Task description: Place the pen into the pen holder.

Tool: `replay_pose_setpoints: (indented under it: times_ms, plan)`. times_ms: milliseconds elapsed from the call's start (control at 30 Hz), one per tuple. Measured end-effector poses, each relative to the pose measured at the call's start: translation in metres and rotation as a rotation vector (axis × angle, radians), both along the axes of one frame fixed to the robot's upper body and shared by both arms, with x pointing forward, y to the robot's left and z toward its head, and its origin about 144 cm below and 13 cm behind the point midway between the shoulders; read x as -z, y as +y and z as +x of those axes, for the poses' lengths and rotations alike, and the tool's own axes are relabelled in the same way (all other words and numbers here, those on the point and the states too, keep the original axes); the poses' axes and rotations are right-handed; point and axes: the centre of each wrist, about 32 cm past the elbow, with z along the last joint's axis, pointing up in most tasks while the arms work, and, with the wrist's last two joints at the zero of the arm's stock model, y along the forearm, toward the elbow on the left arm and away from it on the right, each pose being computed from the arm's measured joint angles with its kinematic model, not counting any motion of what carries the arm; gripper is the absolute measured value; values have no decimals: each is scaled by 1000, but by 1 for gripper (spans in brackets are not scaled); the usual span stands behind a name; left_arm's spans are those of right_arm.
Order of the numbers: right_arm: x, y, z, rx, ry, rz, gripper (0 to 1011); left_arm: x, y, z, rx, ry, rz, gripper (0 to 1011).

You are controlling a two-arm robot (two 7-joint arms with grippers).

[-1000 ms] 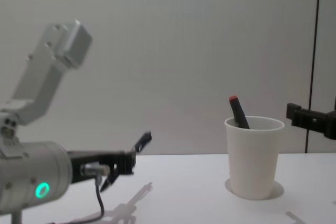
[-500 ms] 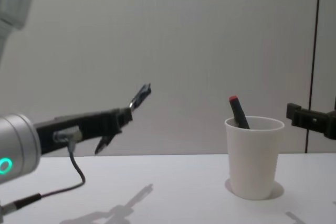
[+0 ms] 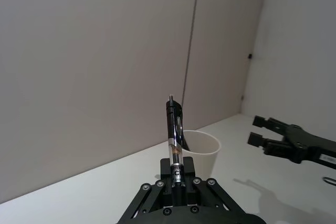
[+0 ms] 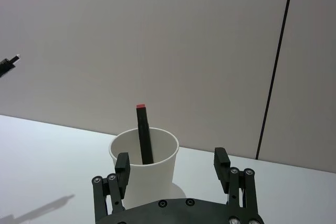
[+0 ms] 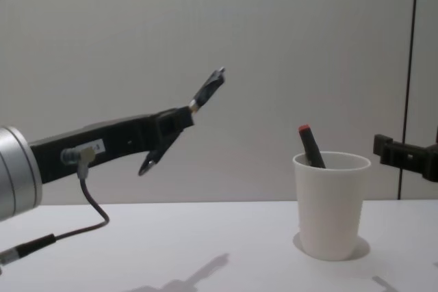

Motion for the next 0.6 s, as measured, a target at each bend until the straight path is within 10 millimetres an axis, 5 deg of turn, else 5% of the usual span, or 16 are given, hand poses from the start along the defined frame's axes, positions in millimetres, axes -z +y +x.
replay_pose_setpoints:
  times_ms: [600]
  plan:
    - [0, 0, 0, 0, 0, 0, 1001, -9, -11, 5, 222, -68, 70, 130]
